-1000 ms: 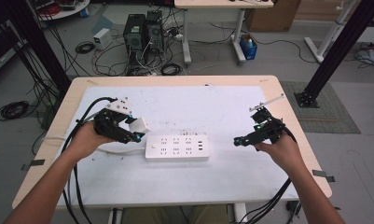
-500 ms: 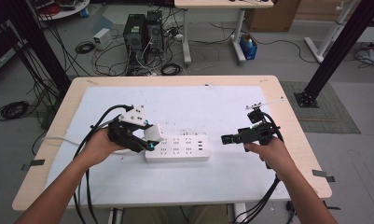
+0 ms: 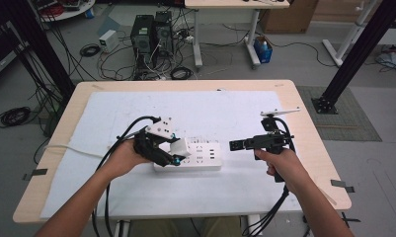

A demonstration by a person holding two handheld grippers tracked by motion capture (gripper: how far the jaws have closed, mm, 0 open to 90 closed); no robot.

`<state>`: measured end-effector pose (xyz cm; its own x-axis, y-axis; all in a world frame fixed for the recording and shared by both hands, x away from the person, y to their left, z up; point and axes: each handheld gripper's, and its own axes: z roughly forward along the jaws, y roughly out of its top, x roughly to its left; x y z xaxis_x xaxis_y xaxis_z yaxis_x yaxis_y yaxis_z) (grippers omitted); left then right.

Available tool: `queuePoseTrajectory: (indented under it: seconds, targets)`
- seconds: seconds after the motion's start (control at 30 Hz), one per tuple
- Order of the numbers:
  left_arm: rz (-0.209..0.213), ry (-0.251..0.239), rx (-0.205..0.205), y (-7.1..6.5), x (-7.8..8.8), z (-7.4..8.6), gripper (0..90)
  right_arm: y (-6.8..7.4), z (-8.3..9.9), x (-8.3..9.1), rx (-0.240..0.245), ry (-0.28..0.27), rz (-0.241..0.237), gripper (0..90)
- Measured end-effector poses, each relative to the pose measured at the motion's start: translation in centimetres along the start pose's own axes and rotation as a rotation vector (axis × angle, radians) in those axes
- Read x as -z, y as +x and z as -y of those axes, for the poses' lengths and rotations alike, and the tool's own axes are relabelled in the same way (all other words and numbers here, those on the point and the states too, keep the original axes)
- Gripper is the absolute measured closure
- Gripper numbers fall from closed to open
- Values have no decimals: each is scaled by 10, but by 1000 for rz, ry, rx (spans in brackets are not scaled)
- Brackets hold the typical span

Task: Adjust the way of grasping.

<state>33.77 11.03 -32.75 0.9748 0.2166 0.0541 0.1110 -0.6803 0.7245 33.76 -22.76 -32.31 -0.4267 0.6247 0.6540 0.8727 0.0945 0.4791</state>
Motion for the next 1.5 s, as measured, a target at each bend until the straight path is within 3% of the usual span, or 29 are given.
queuePoseTrajectory:
  seconds: [0.3, 0.37, 0.57, 1.5]
  targets:
    - [14, -13, -15, -1, -15, -4, 427, 7, -1, -10, -30, 38, -12, 16]
    - [13, -29, -9, -2, -17, -4, 427, 8, -1, -12, -62, 42, -42, 16]
    - [28, -73, -2, -1, -22, -5, 427, 17, -3, -19, -61, 47, -73, 16]
    - [47, -124, -22, -8, -40, -17, 426, 26, -13, -40, -87, 144, -28, 43]
